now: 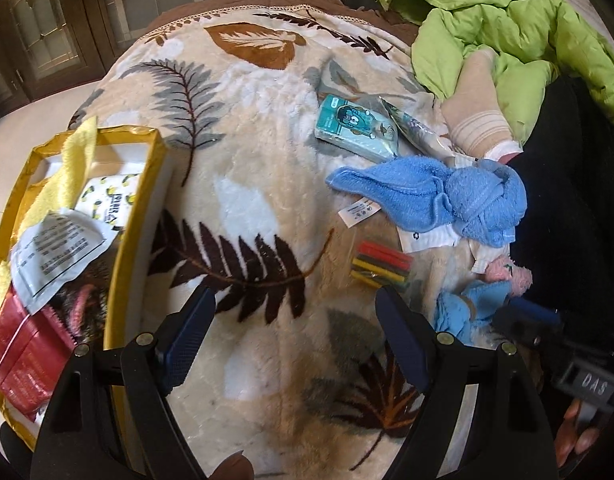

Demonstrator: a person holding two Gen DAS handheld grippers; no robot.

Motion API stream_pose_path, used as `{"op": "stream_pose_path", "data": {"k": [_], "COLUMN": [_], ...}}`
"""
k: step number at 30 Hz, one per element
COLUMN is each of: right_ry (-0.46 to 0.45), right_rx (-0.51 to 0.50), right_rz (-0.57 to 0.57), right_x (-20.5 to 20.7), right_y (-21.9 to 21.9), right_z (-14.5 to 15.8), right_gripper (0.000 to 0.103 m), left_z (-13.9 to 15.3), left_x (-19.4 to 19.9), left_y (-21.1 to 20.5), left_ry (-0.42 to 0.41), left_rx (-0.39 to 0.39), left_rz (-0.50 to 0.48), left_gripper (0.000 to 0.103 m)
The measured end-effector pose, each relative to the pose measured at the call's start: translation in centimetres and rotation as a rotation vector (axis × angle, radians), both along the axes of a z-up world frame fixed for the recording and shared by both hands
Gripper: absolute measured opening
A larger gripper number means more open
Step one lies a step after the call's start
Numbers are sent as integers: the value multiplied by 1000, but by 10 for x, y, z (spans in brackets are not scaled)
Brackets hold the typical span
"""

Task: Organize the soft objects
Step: 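Grasp the clear bag of coloured sticks with the left gripper while the right gripper grasps a blue sock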

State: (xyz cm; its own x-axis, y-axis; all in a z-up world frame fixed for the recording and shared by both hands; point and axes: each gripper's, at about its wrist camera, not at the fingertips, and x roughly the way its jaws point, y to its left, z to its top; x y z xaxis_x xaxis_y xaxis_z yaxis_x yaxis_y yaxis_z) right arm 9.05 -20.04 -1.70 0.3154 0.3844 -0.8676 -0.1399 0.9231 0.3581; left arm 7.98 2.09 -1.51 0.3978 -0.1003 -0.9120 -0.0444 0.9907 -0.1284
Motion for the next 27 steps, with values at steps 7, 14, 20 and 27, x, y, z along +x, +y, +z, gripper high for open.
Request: {"op": "stream_pose_path", "data": {"k": [7, 14, 20, 27], "right_ry": [30, 55, 64, 46], "right_rx": [-22, -39, -49, -78], "right_rz": [-3, 8, 6, -15], "right_x": [-4, -5, -3, 6], "right_y": [-1, 1, 3, 9], "right_z": [-10, -23, -32, -36], "right_gripper": [50, 53, 53, 58], "left_z": [-6, -16, -28, -37], "left_x": [11, 16, 26, 33], "left_y": [-15, -35, -43, -48], "left_ry": [-24, -9, 33, 45], "left_rx": [10, -63, -42, -14], "left_rz": [-57, -197, -236, -233], "left_gripper": [83, 85, 86, 88]}}
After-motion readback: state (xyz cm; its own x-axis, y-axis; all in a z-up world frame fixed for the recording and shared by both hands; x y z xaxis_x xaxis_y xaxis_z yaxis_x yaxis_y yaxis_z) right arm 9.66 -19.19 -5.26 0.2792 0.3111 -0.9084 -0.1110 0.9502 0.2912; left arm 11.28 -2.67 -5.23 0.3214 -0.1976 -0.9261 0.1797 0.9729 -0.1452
